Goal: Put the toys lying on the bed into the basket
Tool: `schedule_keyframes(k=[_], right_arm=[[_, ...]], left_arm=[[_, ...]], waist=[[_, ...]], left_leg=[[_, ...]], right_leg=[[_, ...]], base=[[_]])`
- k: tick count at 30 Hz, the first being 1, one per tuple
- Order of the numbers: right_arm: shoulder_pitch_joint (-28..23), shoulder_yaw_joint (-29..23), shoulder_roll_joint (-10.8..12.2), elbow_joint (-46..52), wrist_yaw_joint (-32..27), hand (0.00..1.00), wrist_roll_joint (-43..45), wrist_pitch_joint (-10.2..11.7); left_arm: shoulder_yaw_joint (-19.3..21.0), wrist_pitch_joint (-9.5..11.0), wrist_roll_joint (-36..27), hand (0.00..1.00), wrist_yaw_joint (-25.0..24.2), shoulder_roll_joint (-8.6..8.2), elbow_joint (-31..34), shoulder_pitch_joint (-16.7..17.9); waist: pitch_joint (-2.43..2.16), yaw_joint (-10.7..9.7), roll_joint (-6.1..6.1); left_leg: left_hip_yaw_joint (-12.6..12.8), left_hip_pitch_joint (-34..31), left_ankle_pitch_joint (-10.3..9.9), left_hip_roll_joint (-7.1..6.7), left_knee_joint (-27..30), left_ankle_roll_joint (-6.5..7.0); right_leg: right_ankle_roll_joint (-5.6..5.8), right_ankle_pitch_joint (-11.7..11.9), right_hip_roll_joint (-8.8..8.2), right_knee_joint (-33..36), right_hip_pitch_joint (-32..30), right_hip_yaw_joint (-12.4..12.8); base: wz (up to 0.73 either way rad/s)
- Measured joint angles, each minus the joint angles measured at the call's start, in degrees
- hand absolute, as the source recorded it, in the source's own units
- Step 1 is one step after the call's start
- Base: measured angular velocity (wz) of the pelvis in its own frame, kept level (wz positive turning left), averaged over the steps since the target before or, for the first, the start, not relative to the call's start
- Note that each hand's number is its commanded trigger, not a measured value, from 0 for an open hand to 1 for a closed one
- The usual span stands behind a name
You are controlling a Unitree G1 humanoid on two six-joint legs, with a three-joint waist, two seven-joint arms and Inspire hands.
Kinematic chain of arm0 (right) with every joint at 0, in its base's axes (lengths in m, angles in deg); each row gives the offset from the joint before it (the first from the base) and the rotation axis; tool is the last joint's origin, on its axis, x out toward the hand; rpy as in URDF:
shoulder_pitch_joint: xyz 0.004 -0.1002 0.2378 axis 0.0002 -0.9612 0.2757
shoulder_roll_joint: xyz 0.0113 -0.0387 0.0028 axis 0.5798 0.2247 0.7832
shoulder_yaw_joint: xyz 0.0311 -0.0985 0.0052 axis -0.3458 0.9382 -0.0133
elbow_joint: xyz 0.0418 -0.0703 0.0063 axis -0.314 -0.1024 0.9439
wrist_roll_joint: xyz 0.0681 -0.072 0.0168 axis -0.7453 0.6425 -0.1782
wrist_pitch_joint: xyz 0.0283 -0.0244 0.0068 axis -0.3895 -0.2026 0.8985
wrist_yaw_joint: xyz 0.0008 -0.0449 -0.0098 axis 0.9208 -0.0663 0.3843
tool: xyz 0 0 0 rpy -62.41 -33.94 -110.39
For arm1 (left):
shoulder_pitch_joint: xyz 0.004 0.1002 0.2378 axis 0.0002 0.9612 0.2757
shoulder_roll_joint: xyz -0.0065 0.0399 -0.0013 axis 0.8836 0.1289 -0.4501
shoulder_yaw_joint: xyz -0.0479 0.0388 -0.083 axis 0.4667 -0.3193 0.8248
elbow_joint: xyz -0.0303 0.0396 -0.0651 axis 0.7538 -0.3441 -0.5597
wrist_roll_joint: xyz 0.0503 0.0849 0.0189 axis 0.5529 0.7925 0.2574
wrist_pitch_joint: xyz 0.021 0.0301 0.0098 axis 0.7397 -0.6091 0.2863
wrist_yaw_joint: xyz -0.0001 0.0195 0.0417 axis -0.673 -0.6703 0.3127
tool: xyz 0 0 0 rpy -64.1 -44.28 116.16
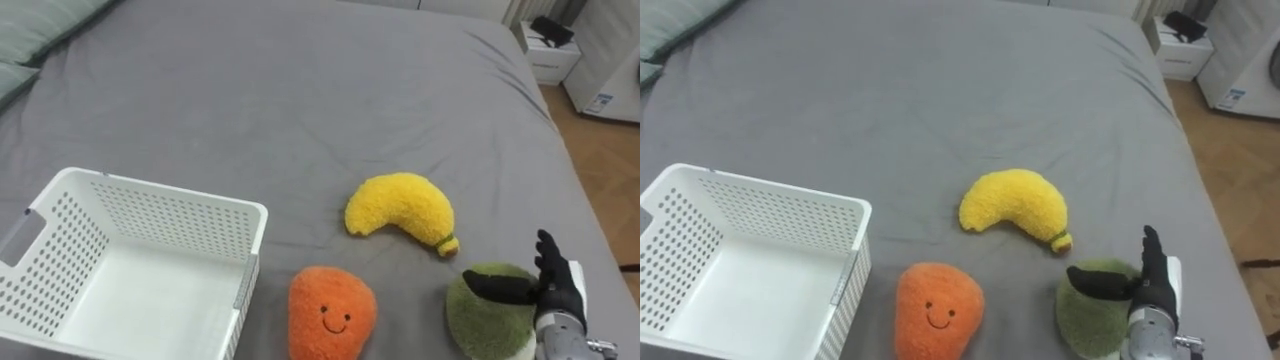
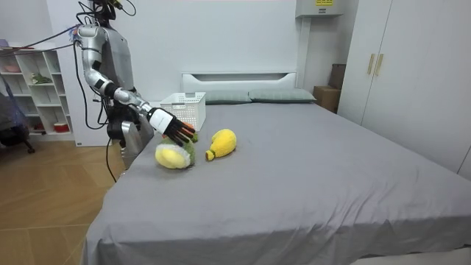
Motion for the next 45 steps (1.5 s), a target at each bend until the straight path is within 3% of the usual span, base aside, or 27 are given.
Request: schedule_keyframes(k=[11,14,20,30,31,32,33,45], right_arm=[[-1.19,-0.56,-0.13,-5.52,-0.29,0.00,3.31,0.32],[-1.31,-0.68,-0.23,-9.10,-0.34,0.00,6.81,0.33],[-1.50,-1.16,-0.60,-15.56,-0.49,0.00,12.72,0.93],[-1.86,-3.29,-1.04,-24.18,0.08,0.00,20.34,1.09],[-1.75,-3.28,-1.04,-24.84,0.20,0.20,20.41,1.09],[-1.73,-3.28,-1.04,-25.07,0.38,0.80,20.41,1.09],[-1.43,-3.30,-1.14,-26.48,0.61,1.00,20.41,1.14],[-0.75,-3.30,-2.77,-30.65,-0.21,1.00,21.93,-0.20]], left_arm=[[0.07,-2.42,1.71,0.00,0.66,-1.28,-0.36,1.36],[0.10,-2.50,1.67,0.00,0.62,-1.29,-0.34,1.53],[0.19,-2.28,1.66,0.00,0.67,-1.19,-0.38,1.43],[1.14,-3.02,4.19,0.00,-0.52,-0.97,-0.38,3.14],[1.15,-3.08,4.24,0.00,-0.54,-0.97,-0.37,2.94],[1.14,-3.11,4.25,0.00,-0.56,-0.97,-0.37,2.93],[1.15,-3.21,4.38,0.00,-0.60,-0.96,-0.37,2.72],[1.11,-3.61,7.66,0.00,-0.62,-0.44,-0.33,0.70]], waist=[[-0.12,0.12,0.12],[-0.32,0.17,-0.25],[-0.23,-0.78,-0.22],[-0.36,-0.94,-1.53],[-0.36,-0.93,-1.59],[-0.35,-0.93,-1.61],[-0.35,-1.00,-1.62],[-0.39,-0.85,-1.54]], left_leg=[[-0.18,-0.04,-0.02,-0.01,0.53,0.03],[-0.12,0.09,-0.03,0.01,0.60,0.03],[-0.23,1.14,-0.10,0.02,0.61,0.09],[-0.92,0.86,-0.09,-0.07,0.73,0.09],[-1.04,0.86,-0.09,-0.10,0.77,0.09],[-1.12,0.86,-0.09,-0.14,0.81,0.09],[-1.50,0.92,-0.09,-0.25,0.90,0.10],[-2.28,0.34,0.02,-0.76,0.91,0.33]], right_leg=[[0.00,-0.01,-0.05,-0.05,0.35,-0.34],[0.00,-0.01,-0.04,-0.04,0.47,-0.30],[0.03,-0.04,-0.07,-0.08,1.70,-0.57],[0.03,-0.03,-0.14,-0.09,1.82,-1.05],[0.03,-0.03,-0.17,-0.17,1.92,-1.23],[0.03,-0.03,-0.20,-0.24,2.01,-1.38],[0.09,0.01,-0.26,-0.70,2.29,-1.84],[0.38,-0.05,-0.70,-0.98,2.37,-2.97]], base=[[0.01],[0.00],[0.01],[0.01],[0.07],[0.13],[0.17],[0.05]])
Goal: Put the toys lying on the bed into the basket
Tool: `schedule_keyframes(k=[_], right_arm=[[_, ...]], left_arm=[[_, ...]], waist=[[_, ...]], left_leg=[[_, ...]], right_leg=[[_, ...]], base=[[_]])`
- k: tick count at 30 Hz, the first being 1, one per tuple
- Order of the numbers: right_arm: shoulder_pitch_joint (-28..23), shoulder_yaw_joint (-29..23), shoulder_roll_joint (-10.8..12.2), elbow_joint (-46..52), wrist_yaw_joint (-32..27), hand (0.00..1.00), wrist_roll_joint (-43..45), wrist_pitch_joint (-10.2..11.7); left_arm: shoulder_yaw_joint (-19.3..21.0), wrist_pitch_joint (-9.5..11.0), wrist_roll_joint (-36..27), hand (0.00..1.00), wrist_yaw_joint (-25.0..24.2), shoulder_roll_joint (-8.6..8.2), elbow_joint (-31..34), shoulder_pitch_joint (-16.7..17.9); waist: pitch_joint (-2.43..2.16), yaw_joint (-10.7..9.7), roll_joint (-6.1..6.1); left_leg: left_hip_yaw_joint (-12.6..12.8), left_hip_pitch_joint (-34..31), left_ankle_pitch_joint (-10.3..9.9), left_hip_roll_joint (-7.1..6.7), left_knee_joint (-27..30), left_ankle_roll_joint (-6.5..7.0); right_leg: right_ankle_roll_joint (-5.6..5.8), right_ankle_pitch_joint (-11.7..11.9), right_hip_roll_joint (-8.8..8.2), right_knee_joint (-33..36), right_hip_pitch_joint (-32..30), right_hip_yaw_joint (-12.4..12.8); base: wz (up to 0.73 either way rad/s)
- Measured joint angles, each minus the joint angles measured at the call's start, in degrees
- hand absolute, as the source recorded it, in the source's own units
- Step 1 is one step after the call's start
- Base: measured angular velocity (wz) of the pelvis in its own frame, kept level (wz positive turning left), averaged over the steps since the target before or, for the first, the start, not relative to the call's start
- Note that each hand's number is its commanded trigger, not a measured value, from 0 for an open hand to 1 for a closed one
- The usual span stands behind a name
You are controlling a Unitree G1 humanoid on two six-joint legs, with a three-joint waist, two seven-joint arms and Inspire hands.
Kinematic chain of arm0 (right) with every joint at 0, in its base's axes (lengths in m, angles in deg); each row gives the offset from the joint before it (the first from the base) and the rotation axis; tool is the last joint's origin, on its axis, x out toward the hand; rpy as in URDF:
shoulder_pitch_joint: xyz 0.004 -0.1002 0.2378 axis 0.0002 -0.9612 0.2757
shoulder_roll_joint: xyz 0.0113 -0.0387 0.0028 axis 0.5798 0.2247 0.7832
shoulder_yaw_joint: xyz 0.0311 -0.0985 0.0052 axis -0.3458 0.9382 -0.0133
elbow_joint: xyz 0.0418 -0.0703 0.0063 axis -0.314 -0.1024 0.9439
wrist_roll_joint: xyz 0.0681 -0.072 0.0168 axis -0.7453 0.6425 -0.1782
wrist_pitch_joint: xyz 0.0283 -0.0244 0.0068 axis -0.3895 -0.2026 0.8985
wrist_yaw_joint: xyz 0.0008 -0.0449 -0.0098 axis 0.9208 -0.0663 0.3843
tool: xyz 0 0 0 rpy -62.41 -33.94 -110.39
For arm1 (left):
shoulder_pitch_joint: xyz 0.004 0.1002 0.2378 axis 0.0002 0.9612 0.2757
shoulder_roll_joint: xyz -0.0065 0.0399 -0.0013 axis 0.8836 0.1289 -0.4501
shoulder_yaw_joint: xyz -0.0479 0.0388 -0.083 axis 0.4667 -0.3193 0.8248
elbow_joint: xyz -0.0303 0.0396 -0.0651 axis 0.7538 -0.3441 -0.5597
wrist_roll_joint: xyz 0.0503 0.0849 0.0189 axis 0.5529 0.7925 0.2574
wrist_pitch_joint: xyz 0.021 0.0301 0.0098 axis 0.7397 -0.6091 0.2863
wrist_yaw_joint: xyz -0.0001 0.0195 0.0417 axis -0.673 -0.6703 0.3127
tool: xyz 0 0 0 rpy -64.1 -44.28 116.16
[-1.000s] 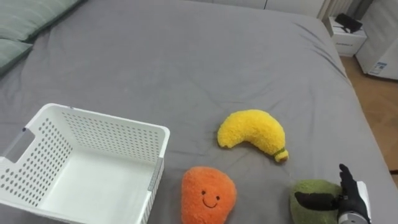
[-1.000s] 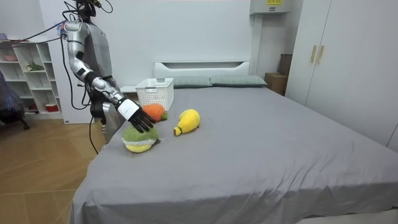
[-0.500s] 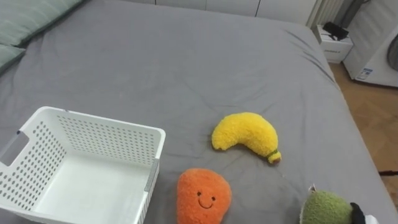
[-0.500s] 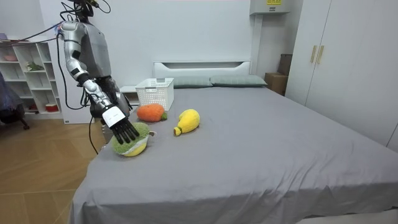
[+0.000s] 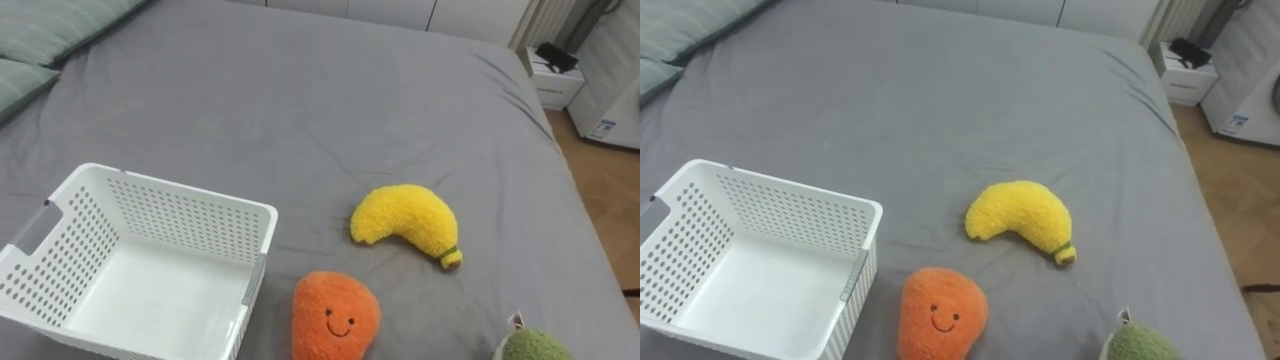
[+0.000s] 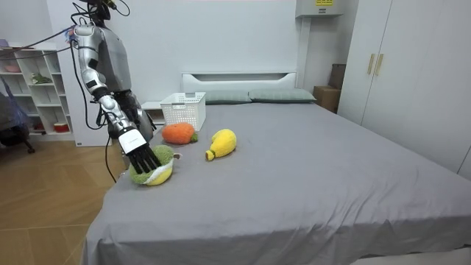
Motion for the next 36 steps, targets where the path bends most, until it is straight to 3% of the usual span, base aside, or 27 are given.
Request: schedule_keyframes(k=[11,18,23,28,36], right_arm=[[-0.02,0.33,0.54,0.35,-1.19,1.00,-0.56,-0.44],[-0.36,0.38,1.07,4.39,-0.86,1.00,-2.12,-0.55],[-2.71,-0.13,1.13,18.78,0.60,1.00,-1.75,-1.15],[-2.64,-0.05,1.14,31.96,2.18,1.00,-1.66,-1.12],[-0.43,0.03,1.08,49.43,6.70,1.00,-3.45,-1.59]], left_arm=[[0.00,0.23,-0.02,0.00,0.03,0.03,-0.03,-1.06],[0.01,1.48,-0.43,0.00,0.03,-0.02,-0.20,-1.33],[0.07,1.42,-0.37,0.00,-0.02,-0.02,-0.11,-0.96],[1.35,1.63,-0.24,0.00,0.01,0.01,0.24,-0.75],[2.12,1.82,-0.45,0.00,1.54,-0.24,0.67,-1.44]], waist=[[0.07,1.10,-0.12],[0.18,1.33,-0.08],[0.24,0.59,0.39],[0.57,0.07,-0.15],[0.55,-0.07,-0.48]], left_leg=[[0.22,0.14,-0.01,0.06,-0.31,0.01],[0.88,0.10,-0.09,0.17,-0.19,0.12],[1.38,-0.18,-0.16,0.13,-0.28,0.30],[1.46,-0.16,-0.12,0.10,-0.48,0.36],[1.48,-0.64,-0.01,0.13,-1.34,0.51]], right_leg=[[0.00,0.00,0.06,0.00,-0.48,0.57],[0.09,0.08,0.14,0.27,-0.62,1.28],[0.28,0.14,0.03,0.37,-1.33,1.57],[0.35,0.18,0.00,0.28,-1.57,1.54],[0.44,0.24,-0.06,1.05,-2.28,1.55]], base=[[-0.02],[-0.03],[-0.06],[0.00],[-0.01]])
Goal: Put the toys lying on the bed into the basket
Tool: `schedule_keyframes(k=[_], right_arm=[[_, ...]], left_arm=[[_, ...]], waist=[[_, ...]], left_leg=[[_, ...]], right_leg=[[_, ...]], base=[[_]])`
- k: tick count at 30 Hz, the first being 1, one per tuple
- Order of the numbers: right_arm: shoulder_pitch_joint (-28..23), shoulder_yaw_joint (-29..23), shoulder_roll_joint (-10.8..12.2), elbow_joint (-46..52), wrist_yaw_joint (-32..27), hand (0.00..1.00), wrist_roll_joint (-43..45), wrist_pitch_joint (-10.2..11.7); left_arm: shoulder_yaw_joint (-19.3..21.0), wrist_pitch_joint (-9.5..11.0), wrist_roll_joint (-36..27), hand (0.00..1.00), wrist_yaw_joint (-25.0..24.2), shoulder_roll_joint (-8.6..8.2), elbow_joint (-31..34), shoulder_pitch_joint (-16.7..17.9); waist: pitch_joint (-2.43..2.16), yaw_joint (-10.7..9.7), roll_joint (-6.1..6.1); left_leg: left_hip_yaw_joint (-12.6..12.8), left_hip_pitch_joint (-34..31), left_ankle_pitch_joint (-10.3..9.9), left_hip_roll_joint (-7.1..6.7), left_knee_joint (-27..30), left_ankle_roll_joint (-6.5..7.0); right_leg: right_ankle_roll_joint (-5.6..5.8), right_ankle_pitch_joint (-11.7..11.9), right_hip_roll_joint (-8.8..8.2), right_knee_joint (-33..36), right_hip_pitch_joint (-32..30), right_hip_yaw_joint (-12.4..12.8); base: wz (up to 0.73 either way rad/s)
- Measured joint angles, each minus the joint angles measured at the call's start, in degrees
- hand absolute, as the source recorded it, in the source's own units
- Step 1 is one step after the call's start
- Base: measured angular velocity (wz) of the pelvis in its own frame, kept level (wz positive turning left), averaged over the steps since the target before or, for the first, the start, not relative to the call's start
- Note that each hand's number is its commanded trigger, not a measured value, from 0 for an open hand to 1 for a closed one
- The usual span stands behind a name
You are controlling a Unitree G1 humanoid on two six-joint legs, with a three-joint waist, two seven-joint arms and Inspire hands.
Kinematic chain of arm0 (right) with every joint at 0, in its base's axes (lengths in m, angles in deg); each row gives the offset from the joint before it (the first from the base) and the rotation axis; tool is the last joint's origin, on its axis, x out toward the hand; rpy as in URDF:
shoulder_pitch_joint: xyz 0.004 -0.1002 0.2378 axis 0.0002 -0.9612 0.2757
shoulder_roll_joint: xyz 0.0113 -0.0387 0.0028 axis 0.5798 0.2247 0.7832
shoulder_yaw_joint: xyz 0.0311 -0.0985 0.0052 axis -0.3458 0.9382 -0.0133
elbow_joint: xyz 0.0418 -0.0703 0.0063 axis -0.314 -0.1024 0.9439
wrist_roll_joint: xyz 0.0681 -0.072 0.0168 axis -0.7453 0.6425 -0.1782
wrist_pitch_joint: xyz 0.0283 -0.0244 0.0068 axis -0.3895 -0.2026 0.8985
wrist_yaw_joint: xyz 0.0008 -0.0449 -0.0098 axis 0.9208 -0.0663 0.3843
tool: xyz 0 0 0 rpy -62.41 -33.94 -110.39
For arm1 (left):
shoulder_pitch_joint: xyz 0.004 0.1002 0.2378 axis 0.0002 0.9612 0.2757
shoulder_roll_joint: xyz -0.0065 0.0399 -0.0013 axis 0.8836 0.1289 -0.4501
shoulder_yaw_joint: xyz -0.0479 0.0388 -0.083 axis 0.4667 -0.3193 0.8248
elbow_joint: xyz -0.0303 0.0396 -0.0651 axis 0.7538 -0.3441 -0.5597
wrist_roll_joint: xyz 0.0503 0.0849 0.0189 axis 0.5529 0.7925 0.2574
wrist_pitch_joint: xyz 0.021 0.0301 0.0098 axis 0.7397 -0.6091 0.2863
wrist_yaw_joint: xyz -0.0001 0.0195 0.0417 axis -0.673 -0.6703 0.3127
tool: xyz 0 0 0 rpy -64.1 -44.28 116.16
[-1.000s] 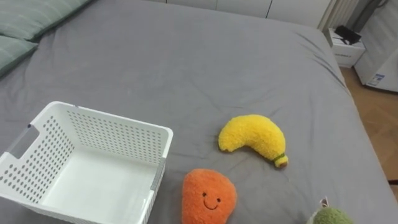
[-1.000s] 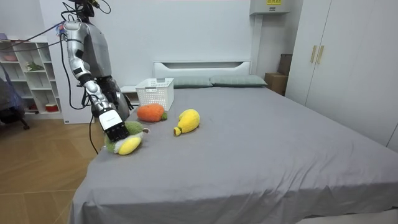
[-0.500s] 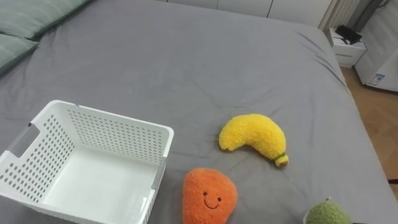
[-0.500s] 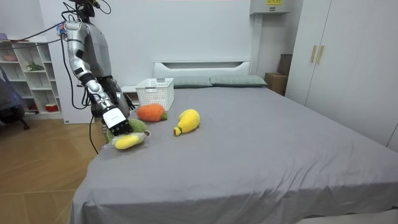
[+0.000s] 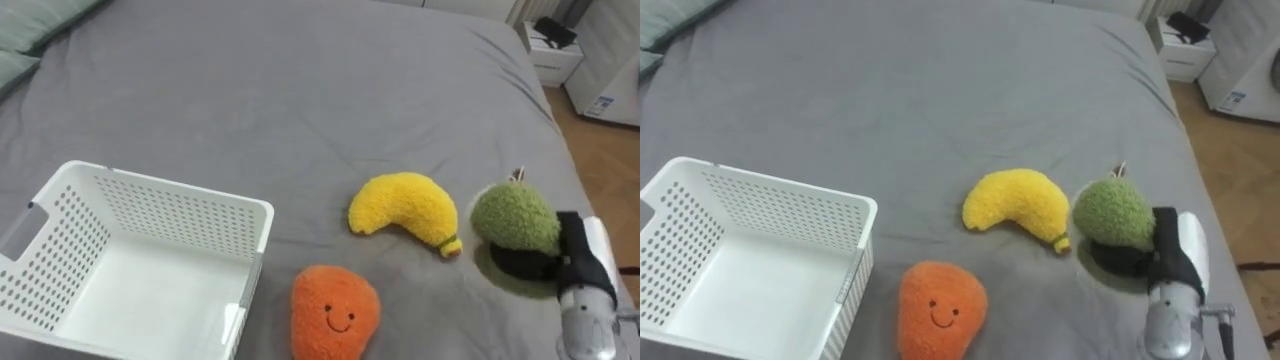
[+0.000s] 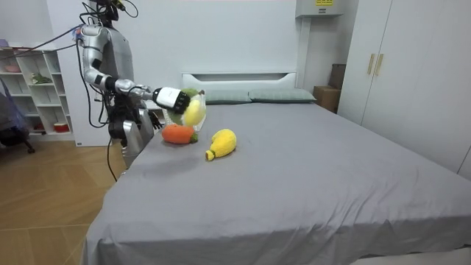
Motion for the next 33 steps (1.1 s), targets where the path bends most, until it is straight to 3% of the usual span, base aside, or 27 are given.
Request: schedule_keyframes(k=[4,14,19,25,28,33], right_arm=[[1.19,0.11,-0.06,6.67,2.18,1.00,-1.56,-0.91],[6.66,6.55,-0.17,11.57,6.56,1.00,-0.72,-2.12],[11.34,9.76,-0.14,14.38,8.63,1.00,-0.86,-2.95],[16.20,15.32,-0.07,14.44,9.29,1.00,-0.23,-3.01],[17.87,20.57,-0.02,14.41,11.18,1.00,-0.05,-4.56],[19.58,25.77,1.55,12.28,15.02,1.00,0.91,-6.34]], left_arm=[[-0.56,0.02,-0.01,0.00,0.03,-0.86,-0.08,-0.54],[-3.24,0.00,0.04,0.00,-0.26,-0.96,-1.16,-0.63],[-4.52,-0.55,0.15,0.00,-0.29,-0.91,-1.44,-0.72],[-6.22,-0.96,0.68,0.00,-0.37,-0.92,-1.10,-1.18],[-6.97,-2.28,0.69,0.00,-1.23,-0.86,-0.85,-1.93],[-7.72,-2.76,0.70,0.00,-2.35,-0.22,-0.26,-3.81]], waist=[[-0.33,0.51,0.12],[-0.34,3.37,0.26],[-0.31,4.72,0.29],[-0.35,9.46,-0.11],[0.01,10.11,-0.51],[0.46,13.75,-2.02]], left_leg=[[0.05,-0.72,0.23,-0.06,0.00,0.19],[-0.15,-0.67,0.32,-0.06,0.14,0.29],[-1.69,-1.79,0.42,-0.37,0.85,0.40],[-2.13,-1.75,0.50,-0.47,1.02,0.46],[-3.54,-2.15,0.80,-0.90,1.27,0.56],[-5.16,-3.31,1.05,-1.22,1.69,0.57]], right_leg=[[0.21,0.16,-0.08,0.33,-0.87,0.07],[0.28,0.23,-0.17,0.92,-0.93,-0.53],[0.38,0.29,-0.52,0.90,-1.07,-3.20],[0.41,0.31,-0.62,0.89,-0.76,-4.00],[0.45,0.29,-0.97,0.88,-0.56,-5.91],[0.56,0.37,-1.21,0.88,-0.99,-7.99]], base=[[0.00],[0.01],[0.16],[0.05],[0.23],[0.18]])
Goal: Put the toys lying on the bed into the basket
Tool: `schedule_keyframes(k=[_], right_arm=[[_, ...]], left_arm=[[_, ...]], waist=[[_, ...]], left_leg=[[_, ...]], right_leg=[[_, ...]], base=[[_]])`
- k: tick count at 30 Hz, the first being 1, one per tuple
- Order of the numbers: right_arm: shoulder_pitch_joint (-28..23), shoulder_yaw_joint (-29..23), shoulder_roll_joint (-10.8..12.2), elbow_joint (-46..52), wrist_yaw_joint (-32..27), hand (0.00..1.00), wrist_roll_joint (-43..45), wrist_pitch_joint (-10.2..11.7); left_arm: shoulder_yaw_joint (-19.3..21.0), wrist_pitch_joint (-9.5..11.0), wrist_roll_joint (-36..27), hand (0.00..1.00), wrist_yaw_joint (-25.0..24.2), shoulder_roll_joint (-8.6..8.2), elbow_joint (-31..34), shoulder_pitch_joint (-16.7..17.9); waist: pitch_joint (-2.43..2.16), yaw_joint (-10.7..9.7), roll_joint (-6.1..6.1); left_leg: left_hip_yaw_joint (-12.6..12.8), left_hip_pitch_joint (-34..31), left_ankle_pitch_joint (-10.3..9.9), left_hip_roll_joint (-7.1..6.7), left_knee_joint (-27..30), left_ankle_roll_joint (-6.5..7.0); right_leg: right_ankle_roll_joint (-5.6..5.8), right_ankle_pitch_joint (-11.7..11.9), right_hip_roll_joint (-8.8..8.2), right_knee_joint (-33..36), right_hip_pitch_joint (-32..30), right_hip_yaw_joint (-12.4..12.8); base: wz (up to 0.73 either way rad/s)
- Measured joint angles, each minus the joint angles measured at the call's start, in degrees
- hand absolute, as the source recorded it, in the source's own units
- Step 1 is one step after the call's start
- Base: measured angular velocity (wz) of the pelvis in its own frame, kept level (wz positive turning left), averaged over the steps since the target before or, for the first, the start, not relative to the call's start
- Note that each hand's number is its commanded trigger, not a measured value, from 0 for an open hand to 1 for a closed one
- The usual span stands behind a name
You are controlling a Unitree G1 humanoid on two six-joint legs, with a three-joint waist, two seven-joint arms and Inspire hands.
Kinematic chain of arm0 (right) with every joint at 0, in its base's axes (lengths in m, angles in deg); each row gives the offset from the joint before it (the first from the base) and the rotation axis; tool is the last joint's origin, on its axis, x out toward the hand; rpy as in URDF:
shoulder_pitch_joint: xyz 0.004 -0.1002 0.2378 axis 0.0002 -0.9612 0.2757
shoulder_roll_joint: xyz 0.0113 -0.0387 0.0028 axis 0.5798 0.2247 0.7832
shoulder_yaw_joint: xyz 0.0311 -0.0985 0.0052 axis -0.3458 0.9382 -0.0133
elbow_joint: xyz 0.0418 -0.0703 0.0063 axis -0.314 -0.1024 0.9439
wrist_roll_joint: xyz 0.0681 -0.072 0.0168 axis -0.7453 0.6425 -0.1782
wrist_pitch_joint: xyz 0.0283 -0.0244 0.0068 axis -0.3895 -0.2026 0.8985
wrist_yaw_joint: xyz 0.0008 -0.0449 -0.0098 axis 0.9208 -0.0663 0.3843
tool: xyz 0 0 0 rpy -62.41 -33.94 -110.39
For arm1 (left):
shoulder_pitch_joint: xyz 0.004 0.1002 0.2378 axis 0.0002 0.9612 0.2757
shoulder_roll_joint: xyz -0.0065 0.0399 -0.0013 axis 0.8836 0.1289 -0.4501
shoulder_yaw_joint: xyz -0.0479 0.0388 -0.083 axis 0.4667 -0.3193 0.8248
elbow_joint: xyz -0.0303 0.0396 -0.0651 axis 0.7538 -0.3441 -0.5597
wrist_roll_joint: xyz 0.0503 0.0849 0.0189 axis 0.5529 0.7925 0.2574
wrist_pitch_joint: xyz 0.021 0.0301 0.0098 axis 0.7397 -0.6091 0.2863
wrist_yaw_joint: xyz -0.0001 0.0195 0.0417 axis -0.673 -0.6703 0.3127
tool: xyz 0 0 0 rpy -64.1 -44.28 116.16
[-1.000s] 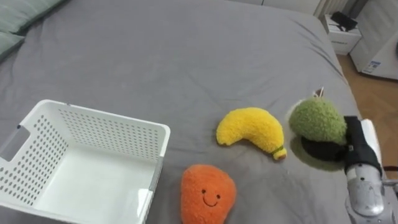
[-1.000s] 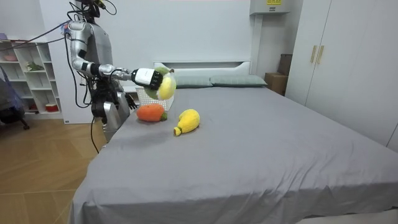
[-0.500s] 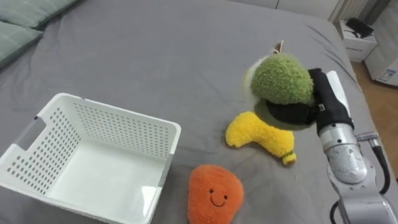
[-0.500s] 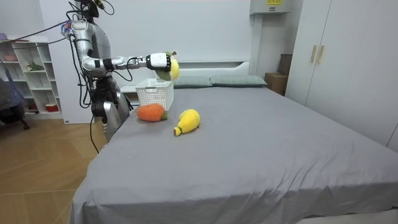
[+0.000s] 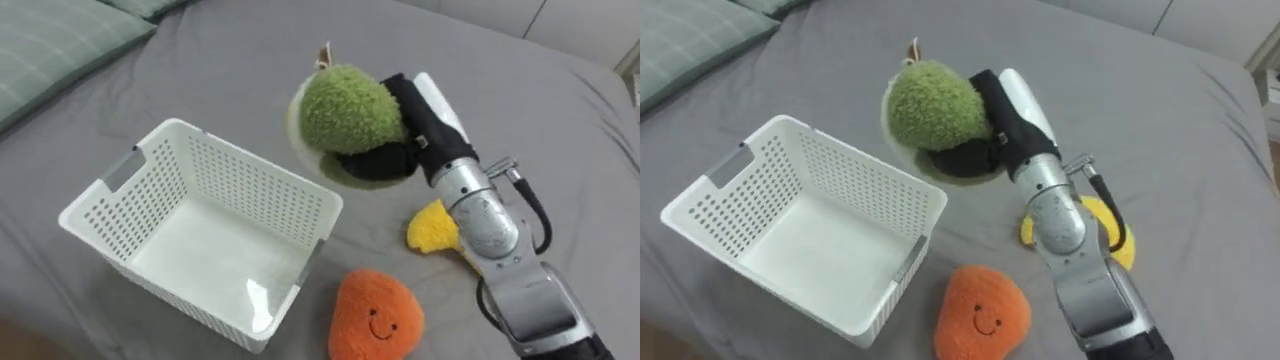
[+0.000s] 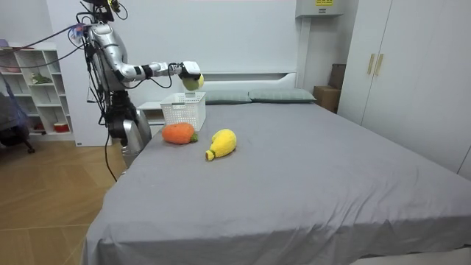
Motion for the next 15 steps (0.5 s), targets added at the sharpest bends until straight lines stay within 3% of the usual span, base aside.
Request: schedule_keyframes(k=[6,15], right_arm=[[0.06,4.91,4.15,-1.09,1.26,1.00,1.69,-0.33],[2.12,11.57,5.47,-7.71,4.87,1.00,4.54,-0.80]], left_arm=[[-1.17,-0.08,0.12,0.00,-0.39,-0.06,0.08,-0.41],[-2.63,-0.78,0.60,0.00,0.09,-0.04,0.82,-0.50]], waist=[[0.10,2.82,0.01],[0.15,5.20,-0.03]], left_leg=[[-1.14,-1.43,0.07,-0.30,0.73,0.08],[-2.89,-2.44,0.76,-1.09,0.59,0.42]], right_leg=[[0.22,0.23,0.02,-0.04,-0.88,-0.94],[0.52,0.41,-0.34,-1.00,-0.94,-3.04]], base=[[0.06],[0.12]])
